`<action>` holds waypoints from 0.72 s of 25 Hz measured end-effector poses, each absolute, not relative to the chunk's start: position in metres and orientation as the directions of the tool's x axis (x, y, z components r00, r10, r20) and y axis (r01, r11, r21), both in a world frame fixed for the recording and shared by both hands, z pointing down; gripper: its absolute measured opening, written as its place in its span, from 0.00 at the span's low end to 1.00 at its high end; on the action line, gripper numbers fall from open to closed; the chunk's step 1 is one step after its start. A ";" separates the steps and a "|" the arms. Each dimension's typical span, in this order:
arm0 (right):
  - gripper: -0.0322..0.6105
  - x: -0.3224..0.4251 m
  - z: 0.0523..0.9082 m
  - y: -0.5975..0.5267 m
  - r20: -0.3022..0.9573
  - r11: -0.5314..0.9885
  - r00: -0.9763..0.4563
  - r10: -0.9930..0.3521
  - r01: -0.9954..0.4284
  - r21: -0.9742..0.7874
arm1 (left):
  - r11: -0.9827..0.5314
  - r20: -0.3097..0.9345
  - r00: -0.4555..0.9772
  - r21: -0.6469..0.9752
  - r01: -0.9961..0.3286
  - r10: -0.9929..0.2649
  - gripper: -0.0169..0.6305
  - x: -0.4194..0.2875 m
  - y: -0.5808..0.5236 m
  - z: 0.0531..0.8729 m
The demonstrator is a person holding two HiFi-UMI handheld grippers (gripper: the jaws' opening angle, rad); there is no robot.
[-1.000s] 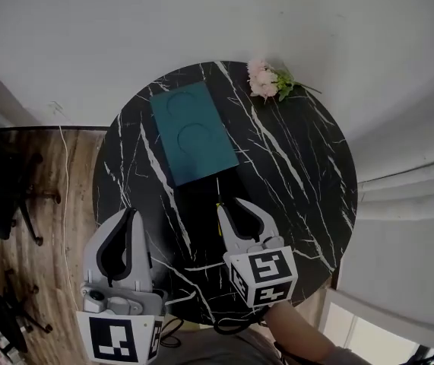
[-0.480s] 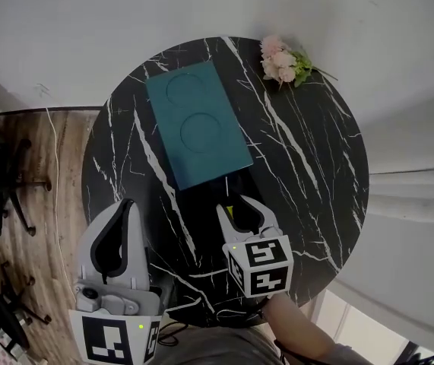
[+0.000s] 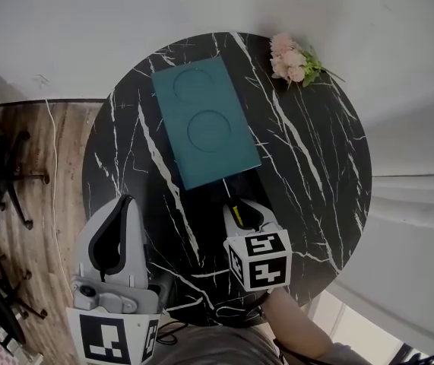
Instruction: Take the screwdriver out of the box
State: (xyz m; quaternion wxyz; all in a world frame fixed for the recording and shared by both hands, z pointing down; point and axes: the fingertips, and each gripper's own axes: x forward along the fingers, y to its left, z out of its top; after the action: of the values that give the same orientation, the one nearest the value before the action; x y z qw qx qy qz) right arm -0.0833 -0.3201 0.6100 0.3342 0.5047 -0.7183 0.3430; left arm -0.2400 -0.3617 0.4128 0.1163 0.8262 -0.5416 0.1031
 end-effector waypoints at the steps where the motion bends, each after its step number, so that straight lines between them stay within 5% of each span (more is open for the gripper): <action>1: 0.20 -0.083 0.610 -0.320 0.825 0.255 -0.266 -0.498 -0.955 -0.154 | -0.385 0.296 0.390 0.079 -0.920 -0.872 0.03 -0.241 -0.361 0.413; 9: 0.20 -0.083 0.584 -0.324 0.770 0.266 -0.274 -0.576 -0.954 -0.140 | -0.388 0.279 0.392 0.073 -0.919 -0.876 0.03 -0.238 -0.361 0.406; 18: 0.20 -0.076 0.463 -0.315 0.539 0.319 -0.346 -0.768 -0.937 -0.146 | -0.403 0.180 0.398 0.008 -0.915 -0.900 0.03 -0.210 -0.312 0.343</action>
State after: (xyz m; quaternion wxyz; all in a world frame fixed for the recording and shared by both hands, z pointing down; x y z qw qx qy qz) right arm -0.0759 -0.3145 0.4631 0.1895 0.5397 -0.7896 0.2219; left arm -0.2098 -0.3123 0.3430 0.0527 0.8343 -0.5438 0.0738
